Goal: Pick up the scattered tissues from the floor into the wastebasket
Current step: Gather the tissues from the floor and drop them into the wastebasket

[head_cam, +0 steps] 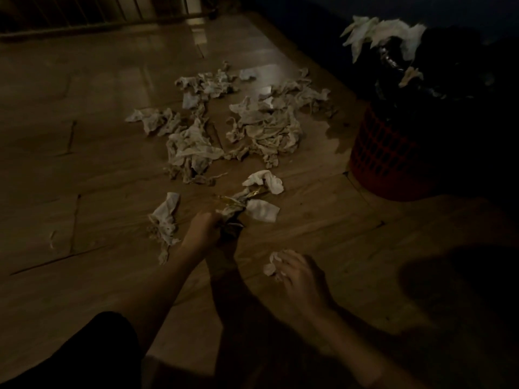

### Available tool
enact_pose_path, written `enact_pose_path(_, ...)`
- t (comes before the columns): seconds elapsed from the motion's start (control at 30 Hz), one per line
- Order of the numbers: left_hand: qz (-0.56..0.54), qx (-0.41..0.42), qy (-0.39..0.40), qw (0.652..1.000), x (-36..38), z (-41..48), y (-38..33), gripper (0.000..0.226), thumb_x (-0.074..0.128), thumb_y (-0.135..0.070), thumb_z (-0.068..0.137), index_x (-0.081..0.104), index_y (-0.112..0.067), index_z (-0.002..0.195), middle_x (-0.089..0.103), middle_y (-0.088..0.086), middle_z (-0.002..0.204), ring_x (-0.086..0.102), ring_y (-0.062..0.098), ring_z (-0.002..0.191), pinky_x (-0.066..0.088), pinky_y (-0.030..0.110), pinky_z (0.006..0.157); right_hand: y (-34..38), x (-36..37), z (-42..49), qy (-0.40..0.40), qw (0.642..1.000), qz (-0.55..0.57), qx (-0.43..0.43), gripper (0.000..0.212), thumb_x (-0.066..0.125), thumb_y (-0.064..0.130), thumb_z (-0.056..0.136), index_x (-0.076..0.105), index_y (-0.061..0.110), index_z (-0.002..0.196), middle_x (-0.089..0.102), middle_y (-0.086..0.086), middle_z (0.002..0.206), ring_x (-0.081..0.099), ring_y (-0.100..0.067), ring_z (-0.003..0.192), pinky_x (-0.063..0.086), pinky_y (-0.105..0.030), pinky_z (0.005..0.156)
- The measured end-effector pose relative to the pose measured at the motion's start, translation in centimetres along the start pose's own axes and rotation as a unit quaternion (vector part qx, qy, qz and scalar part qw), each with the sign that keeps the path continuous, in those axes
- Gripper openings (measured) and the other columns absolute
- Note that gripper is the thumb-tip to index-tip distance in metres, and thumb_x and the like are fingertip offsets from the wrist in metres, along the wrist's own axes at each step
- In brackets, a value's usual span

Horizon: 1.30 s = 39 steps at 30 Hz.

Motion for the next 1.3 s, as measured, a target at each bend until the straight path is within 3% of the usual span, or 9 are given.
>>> enact_pose_path(0.1, 0.003, 0.001, 0.002, 1.000, -0.2, -1.0, 0.1, 0.018, 0.054, 0.008, 0.073, 0.067, 0.003, 0.085, 0.067, 0.023, 0.085, 0.061, 0.038, 0.080, 0.048, 0.041, 0.066, -0.4, 0.6, 0.2, 0.011, 1.000, -0.010, 0.013, 0.023, 0.062, 0.007, 0.076, 0.073, 0.013, 0.094, 0.073, -0.001, 0.095, 0.053, -0.008, 0.094, 0.038, -0.010, 0.074)
enact_pose_path(0.23, -0.012, 0.006, -0.011, 1.000, -1.6, -1.9, 0.5, 0.020, 0.055, 0.007, 0.072, 0.069, 0.000, 0.085, 0.069, 0.019, 0.081, 0.063, 0.035, 0.075, 0.052, 0.044, 0.063, -1.5, 0.1, 3.4, 0.022, 0.997, -0.005, 0.069, 0.021, 0.061, 0.006, 0.085, 0.070, 0.012, 0.103, 0.068, 0.000, 0.105, 0.063, -0.019, 0.099, 0.032, -0.005, 0.074)
enact_pose_path(0.4, -0.076, -0.038, -0.096, 0.992, -5.6, -3.5, 3.8, 0.016, 0.066, -0.006, 0.077, 0.062, -0.006, 0.092, 0.065, 0.012, 0.086, 0.062, 0.028, 0.079, 0.051, 0.040, 0.064, 0.5, -1.7, 10.8, -0.012, 0.988, 0.094, 0.122, 0.016, 0.053, -0.007, 0.083, 0.069, -0.008, 0.078, 0.070, -0.025, 0.087, 0.063, -0.029, 0.079, 0.041, -0.026, 0.059)
enact_pose_path(0.53, -0.045, -0.163, -0.057, 0.984, -6.6, -4.3, 8.2, 0.072, 0.067, -0.007, 0.077, 0.033, -0.021, 0.138, 0.040, 0.023, 0.137, 0.047, 0.043, 0.118, 0.046, 0.046, 0.089, 3.0, 0.9, 16.1, 0.041, 0.993, 0.086, 0.073, 0.023, 0.054, -0.010, 0.081, 0.066, -0.010, 0.101, 0.065, -0.026, 0.110, 0.058, -0.037, 0.105, 0.047, -0.037, 0.085)
enact_pose_path(0.67, -0.074, -0.183, 0.043, 0.979, -4.2, -4.2, 9.6, 0.092, 0.068, -0.009, 0.079, 0.010, -0.041, 0.142, 0.013, 0.021, 0.154, 0.025, 0.042, 0.138, 0.040, 0.049, 0.104, 3.9, 6.9, 15.7, 0.168, 0.984, 0.037, 0.048, 0.035, 0.056, -0.007, 0.082, 0.058, -0.005, 0.117, 0.052, -0.027, 0.127, 0.046, -0.041, 0.120, 0.037, -0.044, 0.101)
enact_pose_path(0.77, -0.018, -0.164, 0.113, 0.980, -2.9, -4.2, 9.1, 0.059, 0.057, -0.004, 0.083, 0.039, -0.019, 0.137, 0.042, 0.022, 0.140, 0.043, 0.037, 0.127, 0.043, 0.042, 0.098, 2.3, 8.4, 13.3, 0.160, 0.985, -0.024, 0.065, 0.034, 0.055, 0.000, 0.086, 0.058, 0.004, 0.120, 0.048, -0.020, 0.134, 0.044, -0.035, 0.122, 0.038, -0.039, 0.102)
enact_pose_path(0.87, 0.012, -0.154, 0.071, 0.986, -3.6, -4.8, 8.0, 0.027, 0.054, -0.005, 0.085, 0.061, -0.002, 0.111, 0.056, 0.025, 0.123, 0.050, 0.038, 0.116, 0.045, 0.040, 0.092, 1.9, 7.0, 11.6, 0.081, 0.993, -0.057, 0.066, 0.029, 0.051, 0.000, 0.088, 0.060, 0.004, 0.116, 0.054, -0.014, 0.129, 0.047, -0.030, 0.115, 0.041, -0.035, 0.094)
enact_pose_path(1.1, 0.014, -0.110, 0.064, 0.992, -3.1, -7.0, 5.2, 0.014, 0.056, -0.001, 0.079, 0.065, 0.004, 0.088, 0.067, 0.024, 0.095, 0.061, 0.038, 0.088, 0.039, 0.034, 0.064, -0.3, 3.5, 11.8, 0.036, 0.991, 0.039, 0.121, 0.013, 0.057, 0.002, 0.085, 0.070, 0.004, 0.088, 0.066, -0.016, 0.099, 0.051, -0.033, 0.101, 0.035, -0.031, 0.075)
enact_pose_path(1.3, -0.060, -0.080, -0.032, 0.994, -4.7, -5.5, 1.3, 0.010, 0.053, 0.009, 0.074, 0.062, 0.004, 0.077, 0.061, 0.018, 0.076, 0.054, 0.028, 0.068, 0.033, 0.029, 0.059, -4.0, -1.0, 9.8, 0.050, 0.987, 0.043, 0.144, 0.016, 0.056, 0.007, 0.086, 0.069, 0.007, 0.095, 0.057, -0.008, 0.101, 0.048, -0.025, 0.103, 0.041, -0.032, 0.079)
Point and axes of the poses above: each hand's wrist, its own z-axis towards the middle knuckle, its own x-axis out of the palm, y = z × x, the point moved 9 cm from there along z, towards the middle knuckle
